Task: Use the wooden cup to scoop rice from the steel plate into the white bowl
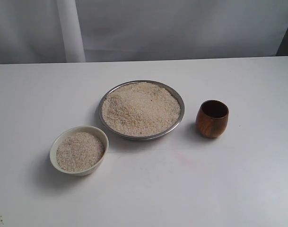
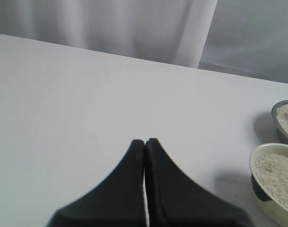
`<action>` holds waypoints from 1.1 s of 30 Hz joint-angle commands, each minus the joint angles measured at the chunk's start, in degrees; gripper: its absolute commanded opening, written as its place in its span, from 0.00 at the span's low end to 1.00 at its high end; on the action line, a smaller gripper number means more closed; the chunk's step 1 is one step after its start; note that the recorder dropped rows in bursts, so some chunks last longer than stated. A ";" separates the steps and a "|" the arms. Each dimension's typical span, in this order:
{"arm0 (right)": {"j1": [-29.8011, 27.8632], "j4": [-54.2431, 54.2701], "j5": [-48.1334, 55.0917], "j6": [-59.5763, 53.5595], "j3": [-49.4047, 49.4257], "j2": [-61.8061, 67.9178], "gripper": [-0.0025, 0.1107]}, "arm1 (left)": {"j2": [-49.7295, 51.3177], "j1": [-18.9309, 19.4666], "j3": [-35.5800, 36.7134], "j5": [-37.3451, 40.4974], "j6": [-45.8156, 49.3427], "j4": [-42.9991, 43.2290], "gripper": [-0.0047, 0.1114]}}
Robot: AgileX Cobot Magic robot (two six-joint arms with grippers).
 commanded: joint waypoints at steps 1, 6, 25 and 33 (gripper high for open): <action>-0.32 -2.47 2.81 -1.15 -11.15 14.82 0.02 | -0.13 0.00 -0.20 -0.39 -0.08 0.16 0.04; -0.32 -2.47 -0.55 -1.03 -21.42 30.86 0.02 | -0.13 0.00 -0.20 -0.39 -0.08 0.16 0.04; 12.38 -5.75 -35.99 1.58 -13.84 65.78 0.02 | -0.13 0.00 -0.20 -0.39 -0.08 0.16 0.04; 12.38 2.63 -46.47 -4.46 -3.00 66.30 0.02 | -0.13 0.00 -0.20 -0.39 -0.08 0.16 0.04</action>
